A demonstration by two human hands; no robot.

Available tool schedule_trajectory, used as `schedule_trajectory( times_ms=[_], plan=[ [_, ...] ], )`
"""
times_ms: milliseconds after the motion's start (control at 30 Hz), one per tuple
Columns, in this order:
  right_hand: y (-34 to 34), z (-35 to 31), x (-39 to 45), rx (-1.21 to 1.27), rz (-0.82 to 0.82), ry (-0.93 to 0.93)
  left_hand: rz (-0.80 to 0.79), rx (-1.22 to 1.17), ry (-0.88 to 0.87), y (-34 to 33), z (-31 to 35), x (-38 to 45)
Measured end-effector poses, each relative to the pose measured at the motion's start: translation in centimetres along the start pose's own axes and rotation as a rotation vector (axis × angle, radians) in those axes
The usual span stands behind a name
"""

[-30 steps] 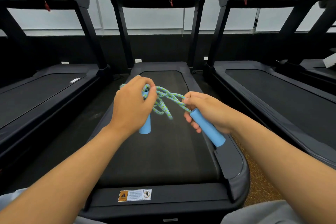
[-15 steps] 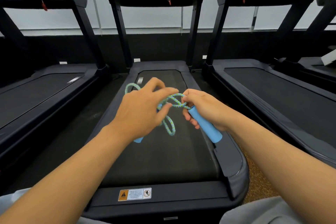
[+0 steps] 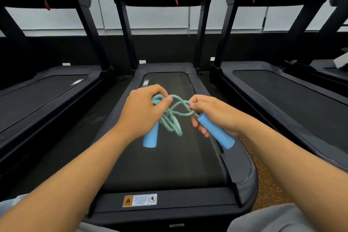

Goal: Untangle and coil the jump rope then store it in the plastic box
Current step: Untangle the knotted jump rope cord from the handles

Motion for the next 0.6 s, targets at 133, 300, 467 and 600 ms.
schedule_trajectory(
  times_ms=[133, 300, 467, 600],
  plan=[
    [-0.4, 0.2, 0.3, -0.024, 0.029, 0.01, 0.099, -0.298, 0.076, 0.7, 0.4, 0.2],
    [-0.1, 1.4, 1.1, 0.038, 0.141, 0.004, 0.191, -0.577, 0.09, 1.8, 1.2, 0.0],
    [-0.7, 2.4, 1.7, 0.087, 0.137, -0.031, 0.143, -0.81, 0.094, 2.0, 2.1, -0.4],
    [-2.1, 3.1, 2.1, 0.075, 0.083, -0.002, 0.081, -0.979, 0.116, 1.5, 2.6, -0.4]
  ],
)
Point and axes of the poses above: each hand's wrist, its own x-axis towards the middle knuckle, its own y-axis out of the back of the hand, z = x × y, the point moved 3 cm from there along x, towards the middle knuckle, and after that the axes turned 11 degrees about -z, right-handed, at the moved point
